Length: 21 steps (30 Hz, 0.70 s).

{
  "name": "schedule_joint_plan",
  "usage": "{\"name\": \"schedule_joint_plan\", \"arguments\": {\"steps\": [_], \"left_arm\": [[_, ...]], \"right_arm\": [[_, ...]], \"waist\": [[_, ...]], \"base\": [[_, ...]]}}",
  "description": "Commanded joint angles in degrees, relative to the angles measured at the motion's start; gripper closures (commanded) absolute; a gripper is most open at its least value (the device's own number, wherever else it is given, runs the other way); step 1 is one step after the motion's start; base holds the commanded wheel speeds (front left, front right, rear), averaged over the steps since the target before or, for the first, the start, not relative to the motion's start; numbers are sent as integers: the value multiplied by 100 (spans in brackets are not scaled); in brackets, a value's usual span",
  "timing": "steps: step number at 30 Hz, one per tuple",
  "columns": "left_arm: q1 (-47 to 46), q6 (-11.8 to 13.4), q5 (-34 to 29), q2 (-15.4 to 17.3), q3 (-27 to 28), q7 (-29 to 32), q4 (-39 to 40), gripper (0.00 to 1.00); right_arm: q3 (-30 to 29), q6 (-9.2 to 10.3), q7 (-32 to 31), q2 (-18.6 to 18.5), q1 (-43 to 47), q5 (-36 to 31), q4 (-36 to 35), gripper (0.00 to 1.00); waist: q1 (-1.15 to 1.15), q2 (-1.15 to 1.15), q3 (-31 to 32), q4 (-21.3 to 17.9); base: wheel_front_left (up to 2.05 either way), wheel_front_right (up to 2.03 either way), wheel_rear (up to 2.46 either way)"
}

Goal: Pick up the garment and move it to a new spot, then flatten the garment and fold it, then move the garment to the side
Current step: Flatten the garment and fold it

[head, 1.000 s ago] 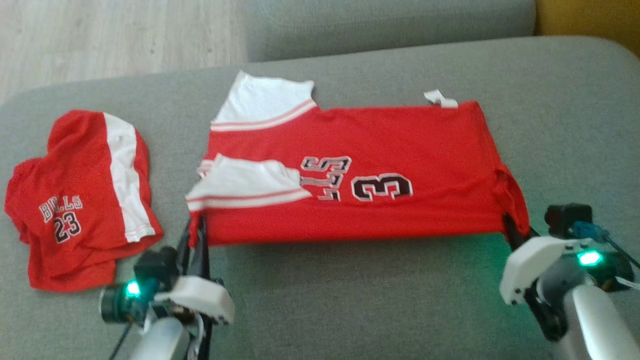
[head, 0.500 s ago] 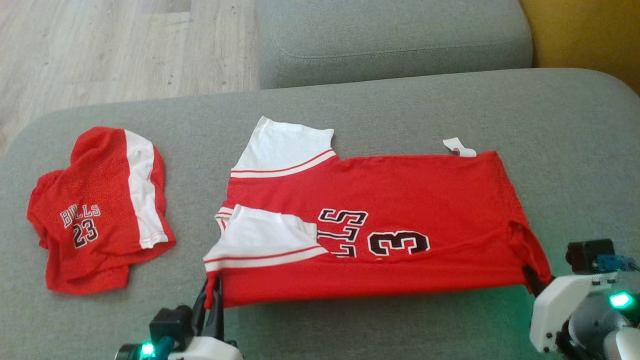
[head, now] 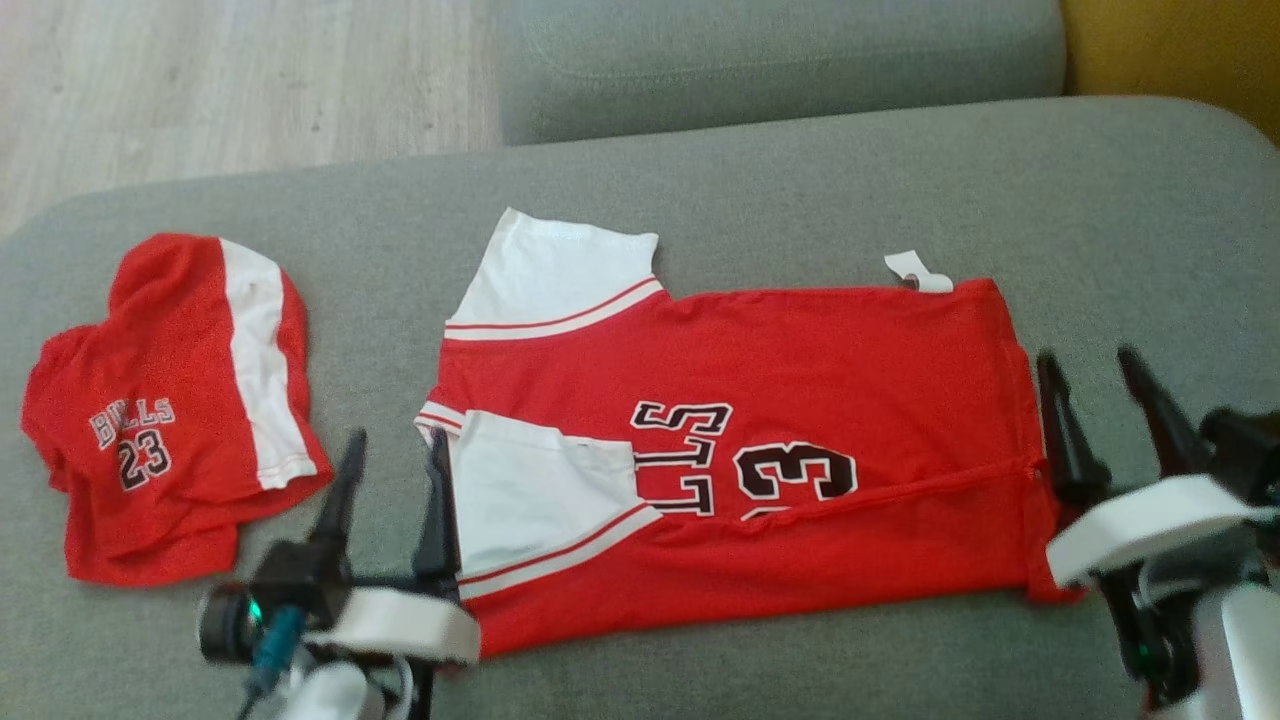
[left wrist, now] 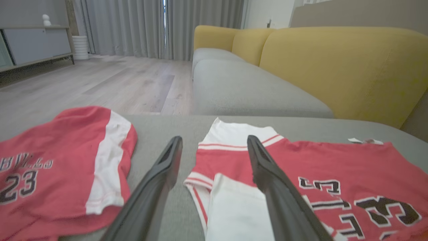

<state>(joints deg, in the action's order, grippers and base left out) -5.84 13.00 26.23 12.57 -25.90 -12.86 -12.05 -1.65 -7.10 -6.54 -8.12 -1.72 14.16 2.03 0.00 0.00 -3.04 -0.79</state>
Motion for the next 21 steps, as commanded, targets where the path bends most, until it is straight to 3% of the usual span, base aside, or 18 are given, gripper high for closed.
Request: {"name": "schedule_joint_plan", "arguments": {"steps": [1, 5, 10, 18, 21], "left_arm": [[-288, -10, -30, 110, 249, -71, 186, 0], [-697, -211, -97, 179, 384, -163, 317, 0], [-1508, -562, -141, 419, 415, -6, 232, 0], [-3434, -1622, -186, 1060, 73, 1458, -715, 0], [-4026, -1890, -36, 1197, -50, 1968, -1269, 0]], "right_arm": [[105, -39, 102, -32, -264, -53, -218, 0], [131, -39, 665, 144, -608, -234, -91, 0], [186, -39, 860, 249, -1122, -490, 196, 0], [271, -39, 866, 191, -2018, -644, 477, 0], [408, -39, 884, 164, -2301, -653, 554, 0]], "waist": [[0, 0, -53, -35], [0, 0, -262, -128], [0, 0, -612, -293], [0, 0, -1328, -531], [0, 0, -1567, -663]], "base": [[0, 0, 0], [0, 0, 0], [0, 0, 0], [0, 0, 0], [0, 0, 0]]}}
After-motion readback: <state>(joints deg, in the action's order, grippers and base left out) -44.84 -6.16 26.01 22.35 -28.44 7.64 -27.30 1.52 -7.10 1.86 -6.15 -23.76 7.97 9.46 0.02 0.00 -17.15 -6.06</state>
